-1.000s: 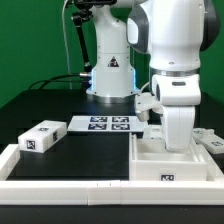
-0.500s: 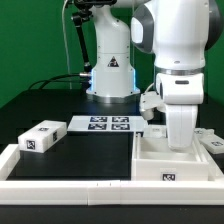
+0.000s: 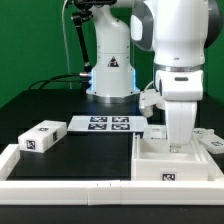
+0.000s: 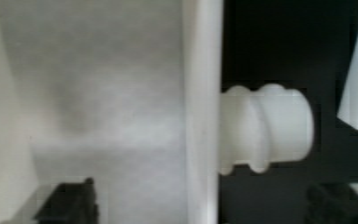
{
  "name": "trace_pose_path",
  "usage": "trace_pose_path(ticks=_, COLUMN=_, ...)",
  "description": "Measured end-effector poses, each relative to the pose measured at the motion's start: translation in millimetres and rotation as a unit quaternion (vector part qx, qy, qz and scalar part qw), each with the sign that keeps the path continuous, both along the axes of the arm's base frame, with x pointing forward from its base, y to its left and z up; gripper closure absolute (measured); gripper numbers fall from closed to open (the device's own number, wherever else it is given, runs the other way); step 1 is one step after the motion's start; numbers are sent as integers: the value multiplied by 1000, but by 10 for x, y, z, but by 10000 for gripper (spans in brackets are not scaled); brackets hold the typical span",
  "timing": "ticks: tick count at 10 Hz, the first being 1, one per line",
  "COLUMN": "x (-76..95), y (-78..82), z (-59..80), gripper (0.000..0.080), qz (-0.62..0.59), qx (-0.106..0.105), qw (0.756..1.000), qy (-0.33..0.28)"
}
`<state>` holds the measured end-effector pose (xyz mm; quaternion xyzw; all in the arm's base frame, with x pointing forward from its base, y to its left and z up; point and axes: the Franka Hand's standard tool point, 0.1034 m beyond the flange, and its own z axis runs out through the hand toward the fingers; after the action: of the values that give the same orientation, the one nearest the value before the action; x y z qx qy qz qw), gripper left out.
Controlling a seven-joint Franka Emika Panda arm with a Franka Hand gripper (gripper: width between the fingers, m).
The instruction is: Assemble cabinet
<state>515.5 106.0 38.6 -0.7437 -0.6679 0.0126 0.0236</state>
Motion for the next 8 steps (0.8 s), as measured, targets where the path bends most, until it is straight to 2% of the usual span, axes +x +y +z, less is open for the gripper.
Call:
trace_pose_path(ticks=1, x=-60, y=9, z=91, gripper=78, qz=1, qx=-2, qw=1000, qy=-3)
trace_pose_path(ticks=2, x=-126, y=16, z=189, gripper=16, qz=2, qx=-4, qw=1000, qy=-7)
trace_pose_path(ticks=4, x=-267, y=87, z=348, gripper=5, qz=-4, qx=-6, qw=1000, qy=-15)
trace_pose_path(ticks=5, x=-388, y=201, z=378, gripper=2, qz=-7, qx=-4, qw=1000, qy=-19)
trace_pose_path(ticks=6, x=-491, y=369, z=331, gripper=2, qz=11, qx=1, qw=1000, qy=-18)
trace_pose_path(ticks=8, x=-567, y=619, z=199, gripper=2, qz=21, qx=2, qw=1000, qy=-7)
